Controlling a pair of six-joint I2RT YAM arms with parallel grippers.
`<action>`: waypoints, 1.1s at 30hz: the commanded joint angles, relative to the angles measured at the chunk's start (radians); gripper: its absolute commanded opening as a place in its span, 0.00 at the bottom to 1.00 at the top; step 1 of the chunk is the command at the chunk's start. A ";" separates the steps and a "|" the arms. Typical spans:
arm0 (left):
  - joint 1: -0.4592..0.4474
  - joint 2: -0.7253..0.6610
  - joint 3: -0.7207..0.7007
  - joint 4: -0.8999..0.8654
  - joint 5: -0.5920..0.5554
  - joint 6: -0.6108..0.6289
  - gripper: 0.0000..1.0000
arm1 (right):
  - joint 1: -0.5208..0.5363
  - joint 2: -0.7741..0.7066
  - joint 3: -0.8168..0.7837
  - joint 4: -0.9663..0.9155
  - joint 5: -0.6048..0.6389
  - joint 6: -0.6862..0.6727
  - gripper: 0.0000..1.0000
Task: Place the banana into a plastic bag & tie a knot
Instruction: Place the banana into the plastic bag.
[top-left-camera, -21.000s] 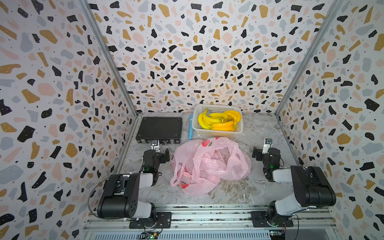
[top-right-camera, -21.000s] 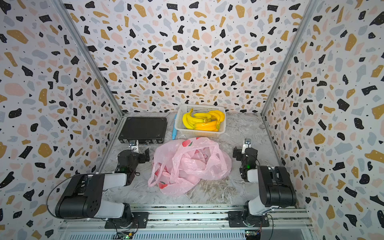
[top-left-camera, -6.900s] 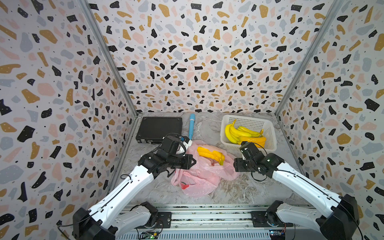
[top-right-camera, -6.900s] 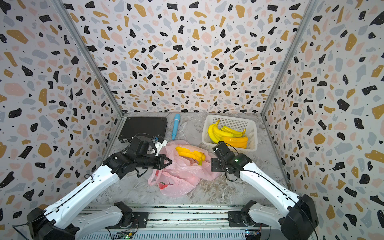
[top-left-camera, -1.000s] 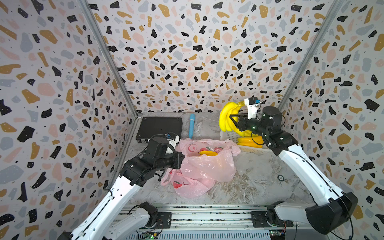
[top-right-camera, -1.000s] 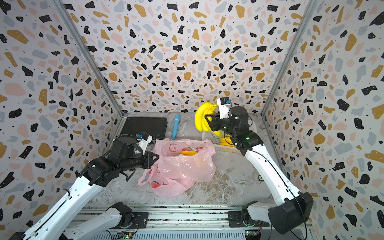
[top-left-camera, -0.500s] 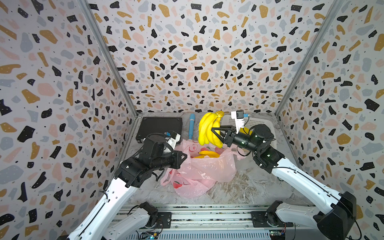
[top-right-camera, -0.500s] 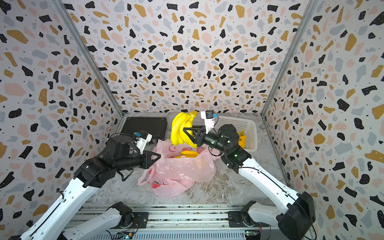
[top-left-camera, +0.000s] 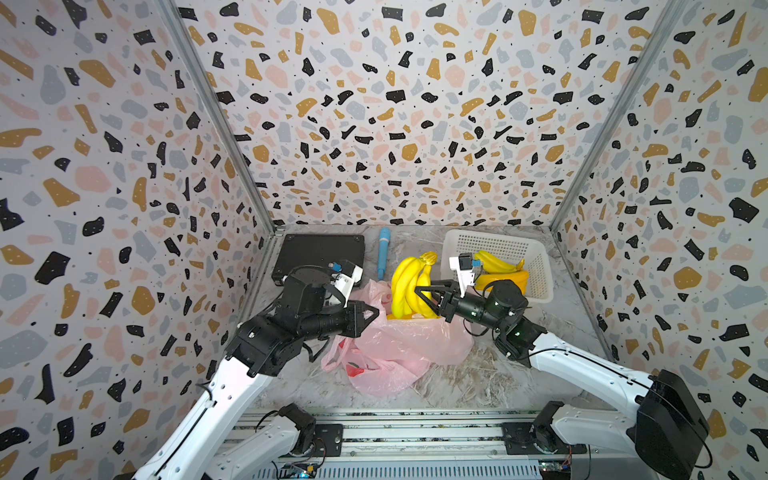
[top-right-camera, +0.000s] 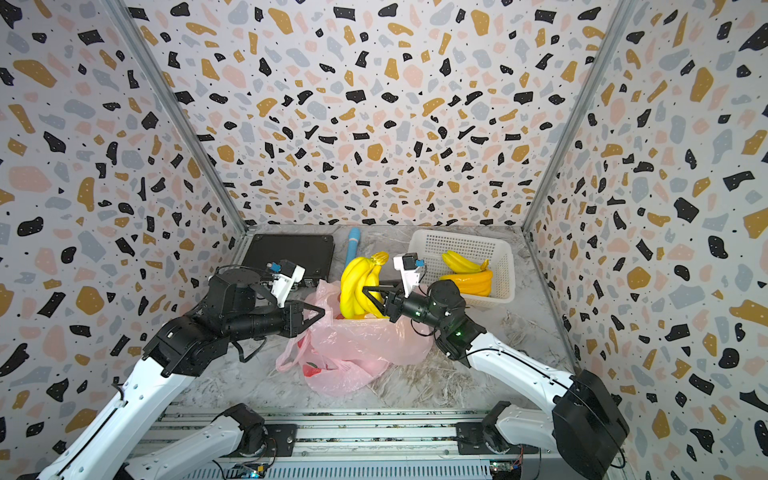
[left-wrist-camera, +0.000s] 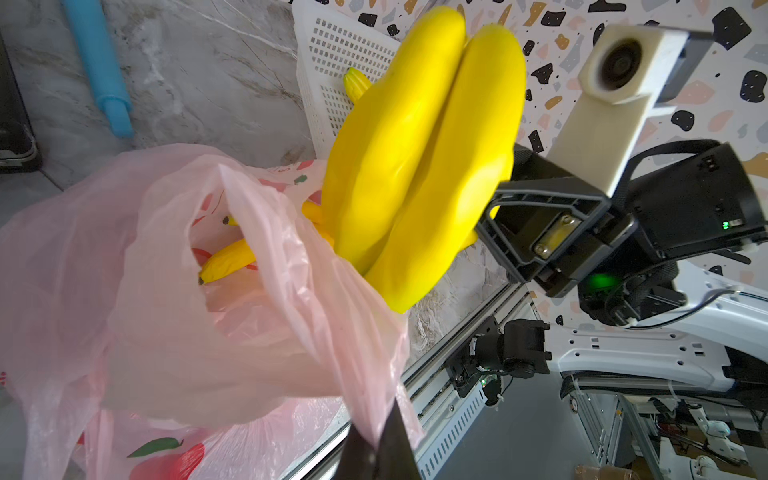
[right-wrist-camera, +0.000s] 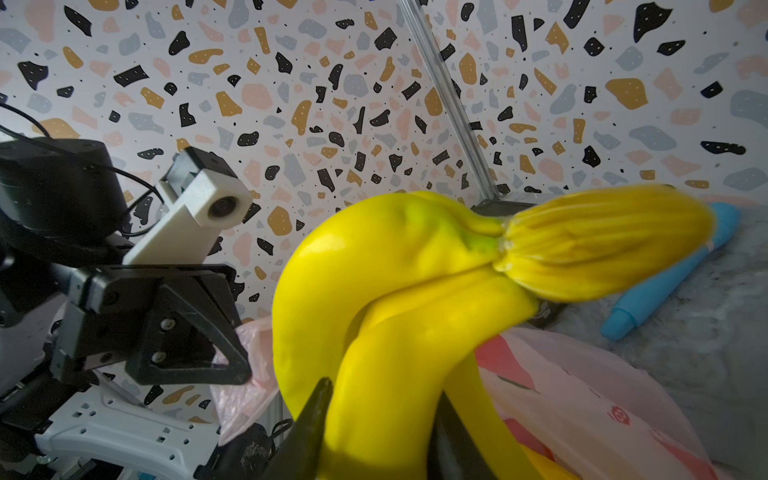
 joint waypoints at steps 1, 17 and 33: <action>0.005 -0.012 0.029 0.045 0.027 -0.010 0.00 | 0.015 -0.063 -0.019 0.089 0.034 -0.060 0.00; 0.006 0.005 0.058 0.056 0.067 -0.017 0.00 | 0.212 -0.123 -0.033 -0.241 0.360 -0.472 0.00; 0.006 0.007 0.079 0.044 0.052 -0.010 0.00 | 0.446 -0.064 -0.006 -0.386 0.614 -0.795 0.00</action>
